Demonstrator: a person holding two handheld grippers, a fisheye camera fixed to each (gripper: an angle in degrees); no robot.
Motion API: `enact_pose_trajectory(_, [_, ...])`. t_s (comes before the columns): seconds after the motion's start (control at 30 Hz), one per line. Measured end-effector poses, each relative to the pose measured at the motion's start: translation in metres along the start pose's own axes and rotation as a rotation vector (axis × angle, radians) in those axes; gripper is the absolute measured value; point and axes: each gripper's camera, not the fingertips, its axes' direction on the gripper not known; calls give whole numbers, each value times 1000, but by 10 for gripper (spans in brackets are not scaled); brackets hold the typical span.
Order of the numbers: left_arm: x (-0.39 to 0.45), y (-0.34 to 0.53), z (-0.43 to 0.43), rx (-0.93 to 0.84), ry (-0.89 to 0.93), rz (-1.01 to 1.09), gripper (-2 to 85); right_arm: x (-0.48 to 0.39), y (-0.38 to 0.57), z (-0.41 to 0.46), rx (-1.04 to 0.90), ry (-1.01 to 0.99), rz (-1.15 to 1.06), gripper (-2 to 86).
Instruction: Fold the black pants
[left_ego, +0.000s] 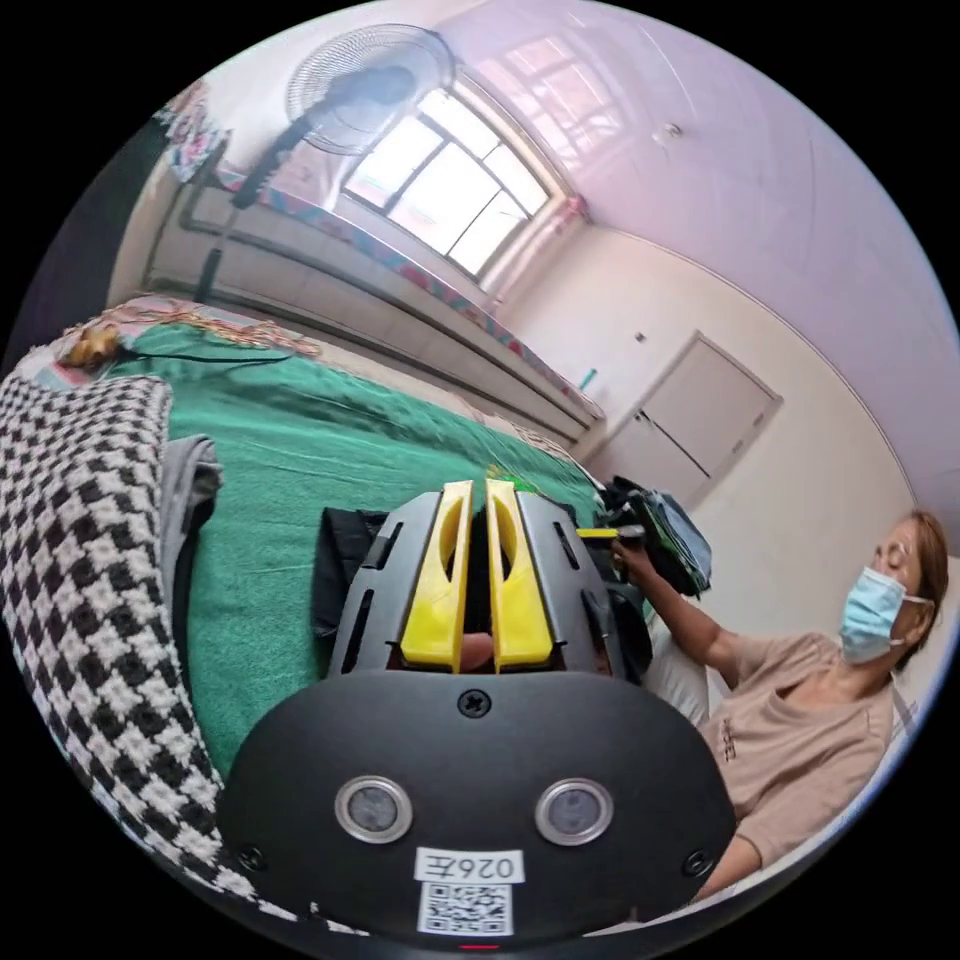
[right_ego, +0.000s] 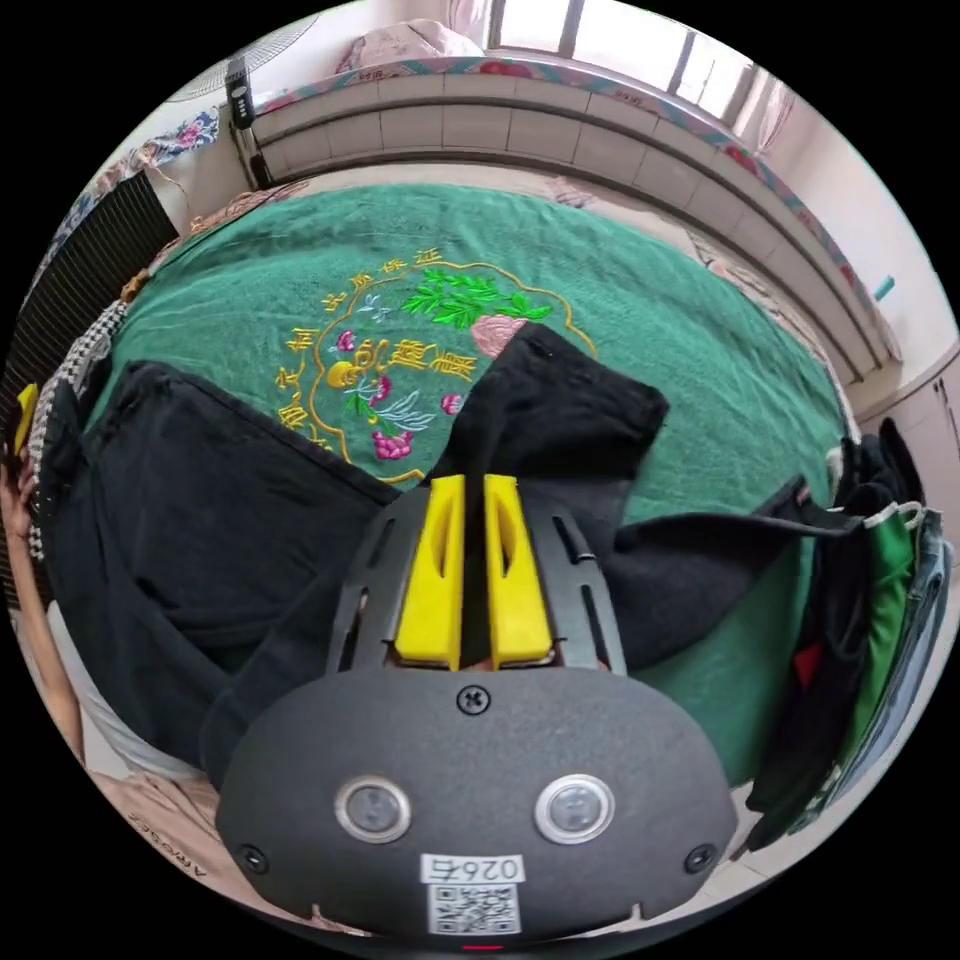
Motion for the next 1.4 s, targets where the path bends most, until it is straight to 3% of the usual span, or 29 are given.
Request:
enact_pose_trajectory(0.13, [-12, -1, -15, 130, -91, -33, 120, 53, 23, -48, 153, -160, 160, -14])
enact_pose_trajectory(0.23, [-23, -9, 3, 43, -176, -74, 130, 115, 69, -94, 317, -235, 353, -15])
enact_pose_trajectory(0.37, [-41, -18, 64, -197, -360, -106, 135, 175, 150, -146, 474, -132, 549, -14])
enact_pose_trajectory(0.53, [-61, -20, 138, -452, -391, -154, 168, 219, 229, -175, 600, 73, 743, -7])
enact_pose_trajectory(0.63, [-47, -29, 155, -471, -412, -125, 203, 232, 255, -187, 670, 171, 813, 8])
enact_pose_trajectory(0.77, [-39, -32, 170, -496, -514, -89, 211, 217, 241, -179, 780, 57, 720, 16])
enact_pose_trajectory(0.87, [-51, -34, 161, -436, -507, -174, 174, 188, 192, -156, 729, -25, 581, 16])
enact_pose_trajectory(0.97, [-63, -33, 146, -307, -546, -222, 142, 142, 144, -142, 696, 84, 445, 11])
enact_pose_trajectory(1.13, [-60, -35, 168, -374, -587, -153, 138, 51, 62, -82, 577, 279, 125, -7])
enact_pose_trajectory(1.23, [-47, -40, 182, -430, -597, -89, 121, 13, 11, -5, 272, 300, -23, -9])
enact_pose_trajectory(1.3, [-42, -42, 188, -462, -508, -53, 76, 6, -14, 75, -183, 407, -93, -9])
enact_pose_trajectory(1.33, [-42, -44, 190, -474, -498, -62, 35, 6, -13, 89, -249, 415, -119, -9])
enact_pose_trajectory(1.4, [-44, -46, 190, -478, -491, -58, 35, 17, -5, 87, -257, 376, -72, -9])
